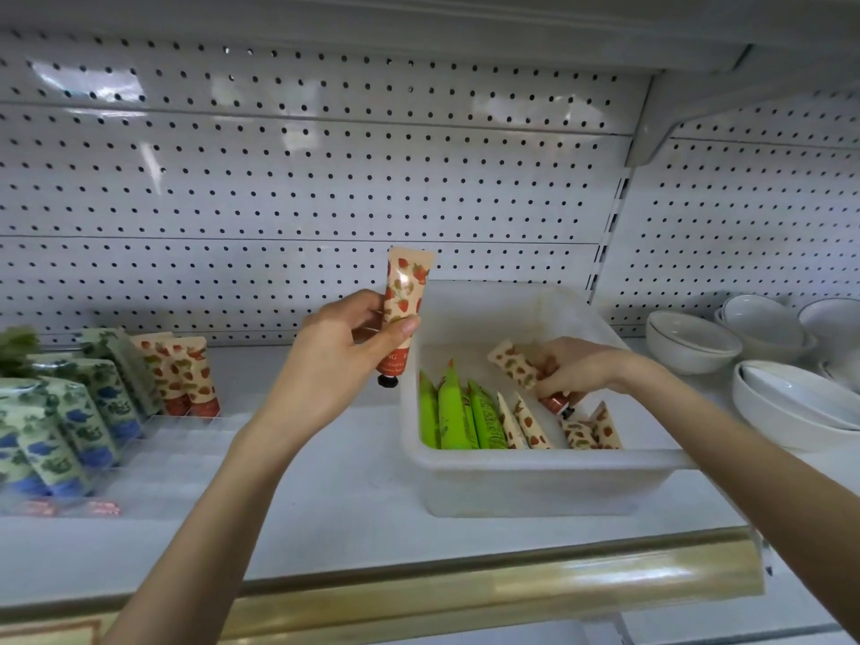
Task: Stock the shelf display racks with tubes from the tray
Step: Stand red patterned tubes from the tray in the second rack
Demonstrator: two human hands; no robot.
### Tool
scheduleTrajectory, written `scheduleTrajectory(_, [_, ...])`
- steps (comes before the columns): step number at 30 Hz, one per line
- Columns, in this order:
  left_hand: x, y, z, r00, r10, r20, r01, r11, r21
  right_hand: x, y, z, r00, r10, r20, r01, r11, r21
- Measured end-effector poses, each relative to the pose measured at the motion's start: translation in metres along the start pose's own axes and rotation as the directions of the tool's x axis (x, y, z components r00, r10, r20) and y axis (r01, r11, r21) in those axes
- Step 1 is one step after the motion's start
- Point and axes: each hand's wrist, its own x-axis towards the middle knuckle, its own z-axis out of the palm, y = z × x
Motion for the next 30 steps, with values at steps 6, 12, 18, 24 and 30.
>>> scheduleTrajectory(6, [0.002,-0.007,-0.031,1.000,-0.020,-0.013,0.021,1.000,0.011,-0.020,-0.024,-0.012,0.967,-0.151,-0.205,0.219,0.904,0.368])
scheduleTrajectory(12, [-0.003,-0.015,-0.074,0.998,-0.040,-0.052,0.042,0.998,0.038,-0.044,-0.079,-0.006,0.913,-0.257,-0.318,0.402,0.702,0.588])
scheduleTrajectory(18, [-0.008,-0.019,-0.134,0.990,-0.055,-0.130,0.060,0.998,0.034,-0.062,-0.142,0.018,0.852,-0.348,-0.391,0.524,0.572,0.631])
scheduleTrajectory(24, [-0.020,-0.028,-0.197,0.981,-0.058,-0.184,0.056,0.998,-0.013,-0.063,-0.204,0.060,0.796,-0.404,-0.450,0.605,0.513,0.609])
scheduleTrajectory(30, [-0.030,-0.042,-0.239,0.978,-0.085,-0.192,0.079,0.996,-0.036,-0.041,-0.256,0.122,0.792,-0.424,-0.440,0.611,0.549,0.570])
